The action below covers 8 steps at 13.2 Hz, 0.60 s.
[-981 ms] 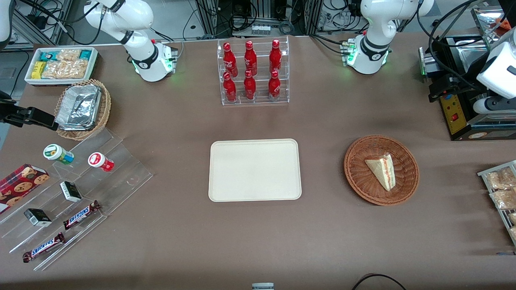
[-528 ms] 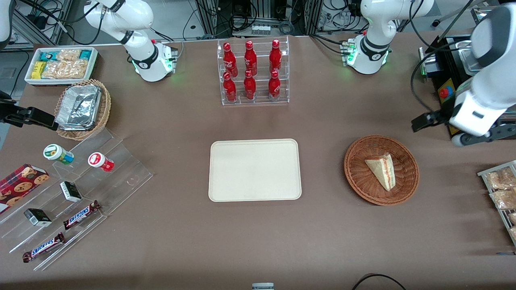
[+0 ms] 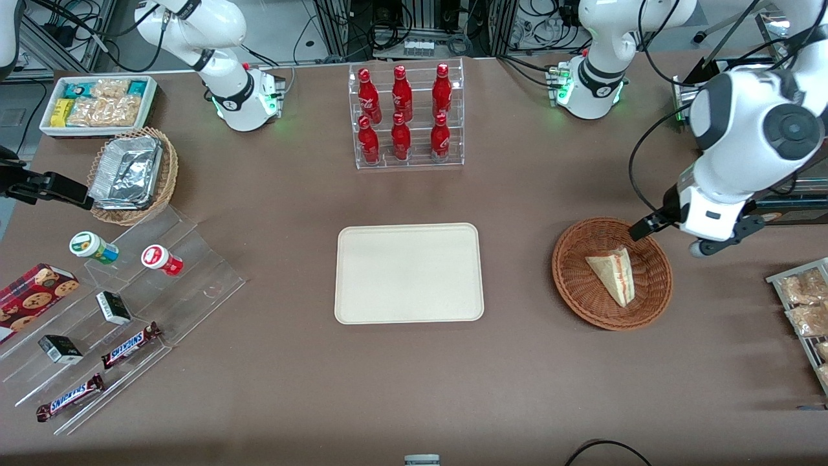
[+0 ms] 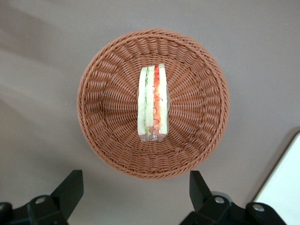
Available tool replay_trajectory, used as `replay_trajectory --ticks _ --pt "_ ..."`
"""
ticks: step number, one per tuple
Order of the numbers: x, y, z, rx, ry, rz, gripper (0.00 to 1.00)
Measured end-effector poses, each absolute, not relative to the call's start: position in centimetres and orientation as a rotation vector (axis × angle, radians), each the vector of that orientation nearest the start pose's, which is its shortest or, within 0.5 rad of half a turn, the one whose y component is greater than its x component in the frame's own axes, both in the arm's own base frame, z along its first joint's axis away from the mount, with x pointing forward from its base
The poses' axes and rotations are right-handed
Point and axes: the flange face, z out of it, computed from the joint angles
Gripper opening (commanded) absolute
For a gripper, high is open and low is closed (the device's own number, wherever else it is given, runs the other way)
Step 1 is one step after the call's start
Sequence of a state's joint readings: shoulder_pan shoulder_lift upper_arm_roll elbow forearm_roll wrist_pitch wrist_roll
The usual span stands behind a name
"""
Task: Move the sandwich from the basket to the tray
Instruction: 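Lower the left gripper and close it on the wrapped sandwich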
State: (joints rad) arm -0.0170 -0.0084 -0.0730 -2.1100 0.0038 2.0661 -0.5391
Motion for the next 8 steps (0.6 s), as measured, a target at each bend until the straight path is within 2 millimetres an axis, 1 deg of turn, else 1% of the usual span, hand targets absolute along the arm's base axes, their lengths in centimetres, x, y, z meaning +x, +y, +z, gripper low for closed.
replay_trajectory --ticks 1,3,5,8 --pt "53.1 -4.8 40.4 -3.047 -0.691 0.059 1.00" --pt "52.7 -5.3 38.4 -3.048 -0.675 0.077 1.00" --pt "53.0 -5.7 36.8 -3.054 -0.664 0.074 1.00" --pt "53.8 -5.8 33.7 -3.060 -0.657 0.078 1.00"
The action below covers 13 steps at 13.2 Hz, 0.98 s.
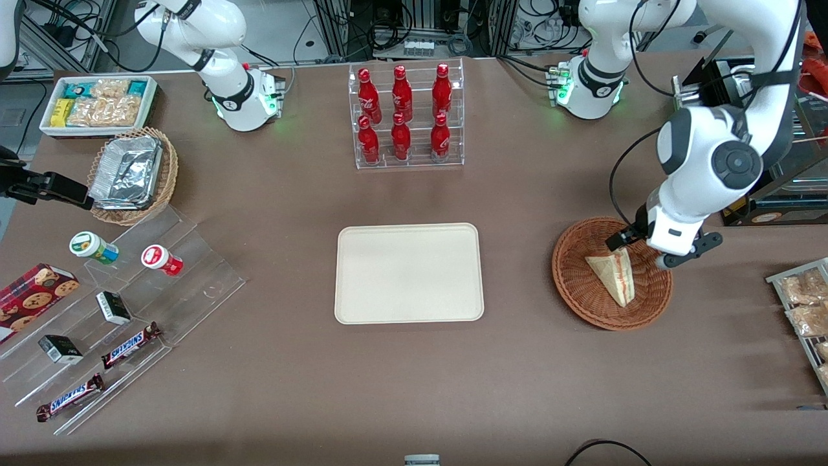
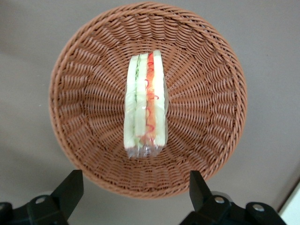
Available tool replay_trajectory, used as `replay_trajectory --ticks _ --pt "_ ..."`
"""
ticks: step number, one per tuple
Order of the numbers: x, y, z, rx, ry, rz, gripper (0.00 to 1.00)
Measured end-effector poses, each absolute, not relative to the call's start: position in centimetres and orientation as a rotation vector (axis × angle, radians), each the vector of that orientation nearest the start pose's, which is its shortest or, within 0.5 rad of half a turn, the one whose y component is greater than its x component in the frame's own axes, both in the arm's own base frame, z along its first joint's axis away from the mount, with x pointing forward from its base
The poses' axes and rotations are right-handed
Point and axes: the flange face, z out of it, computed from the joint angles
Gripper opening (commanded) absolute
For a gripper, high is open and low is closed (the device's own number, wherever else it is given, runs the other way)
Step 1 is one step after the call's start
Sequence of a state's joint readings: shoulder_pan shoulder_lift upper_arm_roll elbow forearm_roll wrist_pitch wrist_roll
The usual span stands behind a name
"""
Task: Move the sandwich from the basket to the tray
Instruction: 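Lower the left gripper and close it on the wrapped sandwich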
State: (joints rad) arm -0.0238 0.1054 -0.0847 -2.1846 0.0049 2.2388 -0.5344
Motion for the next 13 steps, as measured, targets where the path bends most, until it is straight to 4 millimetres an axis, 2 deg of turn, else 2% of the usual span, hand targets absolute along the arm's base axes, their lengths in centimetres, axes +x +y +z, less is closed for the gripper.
replay_trajectory --ticks 5,6,7,8,9,10,13 --pt "54.8 -5.7 29.1 -3.073 -0.640 0.069 1.00" --pt "54.9 -5.5 28.2 -3.075 -0.639 0.069 0.97" --pt "55.0 -5.4 27.4 -3.076 -0.640 0.070 0.83" --pt "55.2 -5.3 26.7 -3.078 -0.641 0.064 0.50" --pt "55.3 -5.3 26.0 -3.079 -0.644 0.058 0.11" --pt "55.4 -5.2 25.4 -3.081 -0.647 0.053 0.00" --pt "55.4 -4.7 24.9 -3.074 -0.657 0.064 0.00"
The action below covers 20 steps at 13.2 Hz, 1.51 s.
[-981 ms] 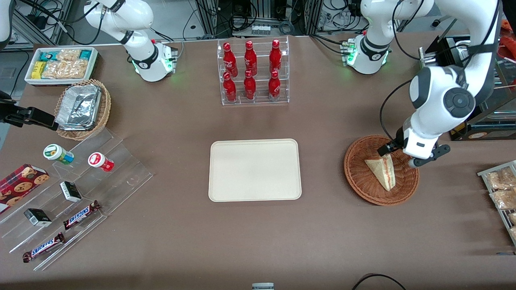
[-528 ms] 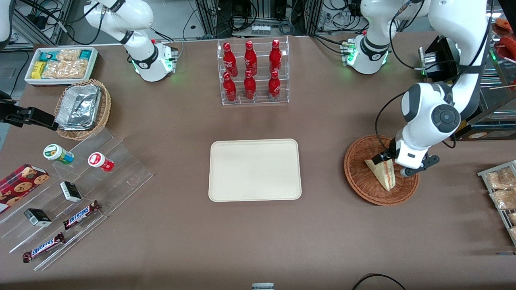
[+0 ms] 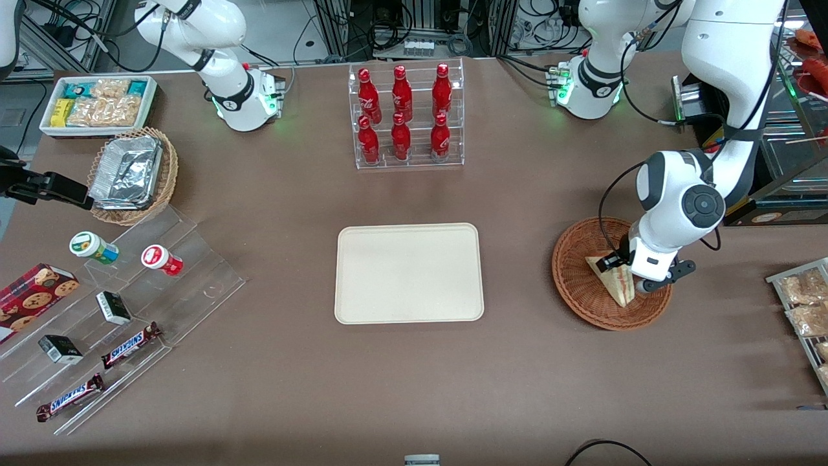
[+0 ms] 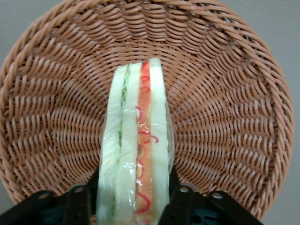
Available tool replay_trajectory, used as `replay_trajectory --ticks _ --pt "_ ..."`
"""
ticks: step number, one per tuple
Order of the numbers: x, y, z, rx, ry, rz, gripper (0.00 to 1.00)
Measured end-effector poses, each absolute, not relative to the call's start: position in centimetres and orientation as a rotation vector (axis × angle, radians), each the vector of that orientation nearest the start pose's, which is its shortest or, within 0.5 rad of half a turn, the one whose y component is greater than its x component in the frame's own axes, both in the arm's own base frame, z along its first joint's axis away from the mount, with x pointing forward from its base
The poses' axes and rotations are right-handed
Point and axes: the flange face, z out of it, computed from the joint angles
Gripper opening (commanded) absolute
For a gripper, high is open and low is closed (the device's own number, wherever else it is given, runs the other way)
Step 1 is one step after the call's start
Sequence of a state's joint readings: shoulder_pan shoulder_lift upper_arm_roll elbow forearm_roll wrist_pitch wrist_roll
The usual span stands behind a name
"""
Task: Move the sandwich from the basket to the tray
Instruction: 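Lower the left gripper and close it on the wrapped sandwich, then lift the sandwich and carry it with the left gripper over the cream tray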
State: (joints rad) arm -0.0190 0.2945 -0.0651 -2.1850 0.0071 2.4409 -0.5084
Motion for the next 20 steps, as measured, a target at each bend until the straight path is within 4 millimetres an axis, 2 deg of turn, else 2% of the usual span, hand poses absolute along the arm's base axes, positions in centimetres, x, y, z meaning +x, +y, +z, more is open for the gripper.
replay_trajectory --ticks 3,6,8,10,12,14,18,20 --pt "55.4 -4.4 26.0 -3.066 -0.649 0.099 0.00" --pt "55.7 -4.4 30.0 -3.052 -0.623 0.146 0.00" --pt "55.8 -4.6 32.8 -3.061 -0.538 0.158 0.00" --pt "56.1 -5.5 34.8 -3.070 -0.464 0.175 0.00" --pt "56.5 -8.8 36.2 -3.085 -0.369 0.163 0.00" --pt "56.0 -14.0 36.8 -3.101 -0.237 0.144 0.00" --pt "54.2 -24.8 36.1 -3.107 -0.060 0.136 0.00" --pt "53.4 -29.9 35.5 -3.108 -0.058 0.128 0.00"
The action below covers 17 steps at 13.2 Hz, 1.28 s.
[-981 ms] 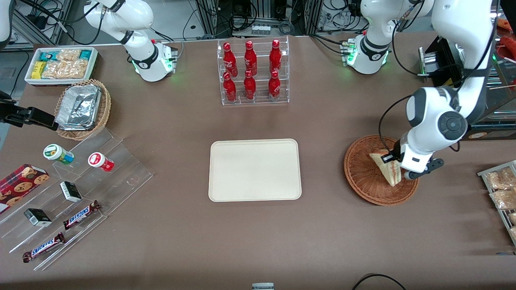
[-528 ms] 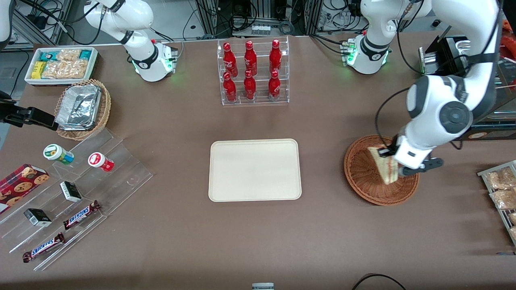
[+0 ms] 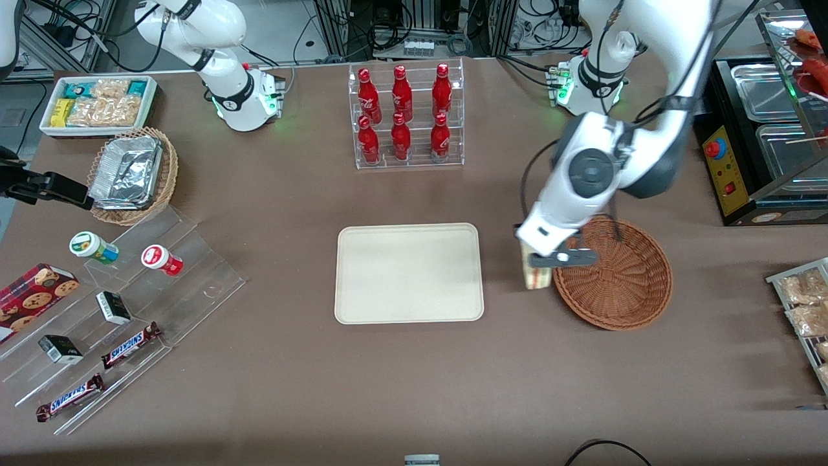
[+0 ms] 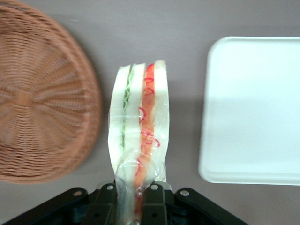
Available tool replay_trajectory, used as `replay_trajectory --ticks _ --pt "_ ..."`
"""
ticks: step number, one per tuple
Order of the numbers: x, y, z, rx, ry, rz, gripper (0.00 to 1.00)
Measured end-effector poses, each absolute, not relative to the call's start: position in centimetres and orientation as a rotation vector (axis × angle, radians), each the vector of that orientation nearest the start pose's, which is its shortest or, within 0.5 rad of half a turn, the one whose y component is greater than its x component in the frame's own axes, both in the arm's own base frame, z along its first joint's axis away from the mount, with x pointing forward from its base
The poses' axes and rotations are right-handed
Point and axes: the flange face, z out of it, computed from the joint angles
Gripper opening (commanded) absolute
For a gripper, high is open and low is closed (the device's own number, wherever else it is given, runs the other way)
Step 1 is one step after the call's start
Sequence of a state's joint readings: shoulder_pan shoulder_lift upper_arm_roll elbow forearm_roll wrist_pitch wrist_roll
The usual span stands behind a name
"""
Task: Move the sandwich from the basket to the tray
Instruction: 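Lift the sandwich and carry it with the left gripper over the cream tray, then lower the sandwich onto the tray and open the left gripper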
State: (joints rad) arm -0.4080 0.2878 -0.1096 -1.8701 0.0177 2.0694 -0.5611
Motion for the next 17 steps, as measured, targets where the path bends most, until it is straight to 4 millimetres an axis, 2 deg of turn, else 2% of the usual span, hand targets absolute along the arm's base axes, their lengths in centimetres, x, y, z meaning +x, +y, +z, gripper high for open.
replay_trajectory --ticks 4,6,11,17 --pt "51.8 -39.9 32.5 -3.108 -0.026 0.134 0.00" --pt "51.4 -42.6 30.5 -3.104 0.016 0.150 0.00" --pt "53.0 -44.7 26.9 -3.088 0.067 0.127 0.00" --pt "53.8 -46.0 24.6 -3.119 0.084 0.084 0.00"
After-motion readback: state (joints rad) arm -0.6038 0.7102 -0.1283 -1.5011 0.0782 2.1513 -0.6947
